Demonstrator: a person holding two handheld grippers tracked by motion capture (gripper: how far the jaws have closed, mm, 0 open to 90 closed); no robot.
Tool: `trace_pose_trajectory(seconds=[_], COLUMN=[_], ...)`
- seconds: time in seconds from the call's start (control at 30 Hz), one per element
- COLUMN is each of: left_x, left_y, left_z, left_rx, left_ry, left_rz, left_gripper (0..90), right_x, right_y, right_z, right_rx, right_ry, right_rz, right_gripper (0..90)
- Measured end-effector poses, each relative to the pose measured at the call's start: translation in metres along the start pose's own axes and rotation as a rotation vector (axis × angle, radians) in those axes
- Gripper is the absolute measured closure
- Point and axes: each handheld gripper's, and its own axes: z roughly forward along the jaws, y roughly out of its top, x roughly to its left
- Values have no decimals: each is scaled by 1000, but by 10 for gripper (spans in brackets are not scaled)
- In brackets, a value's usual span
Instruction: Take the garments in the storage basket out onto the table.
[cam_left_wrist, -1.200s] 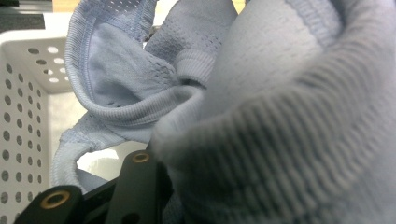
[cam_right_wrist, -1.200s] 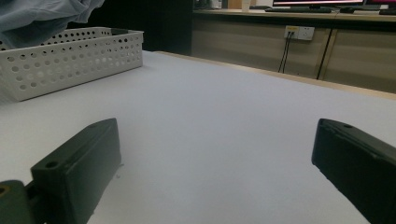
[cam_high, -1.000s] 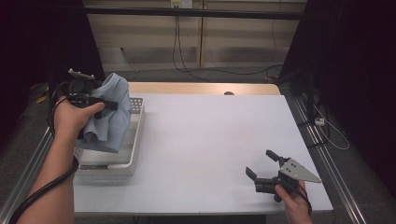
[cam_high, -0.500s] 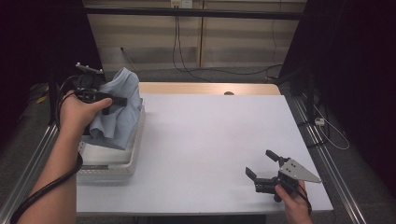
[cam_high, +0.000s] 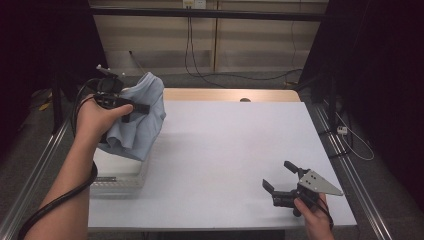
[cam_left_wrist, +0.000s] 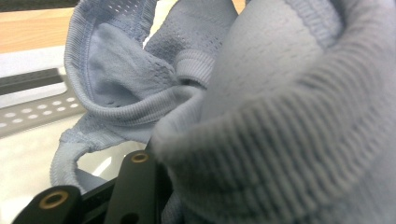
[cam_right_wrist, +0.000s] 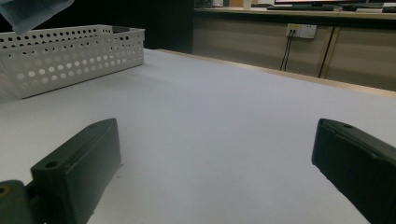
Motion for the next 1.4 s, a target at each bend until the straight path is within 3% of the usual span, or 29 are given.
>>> trace_pose_trajectory(seconds=[1.4], left_x=[-49], left_y=[10], left_z=[25], left_rx=[8], left_ry=[-118], left_rz=[80], left_gripper=[561], right_x=[-2], right_y=[1], right_z=[0], right_rx=[3], right_ry=[0], right_rz=[10], right_gripper=[9])
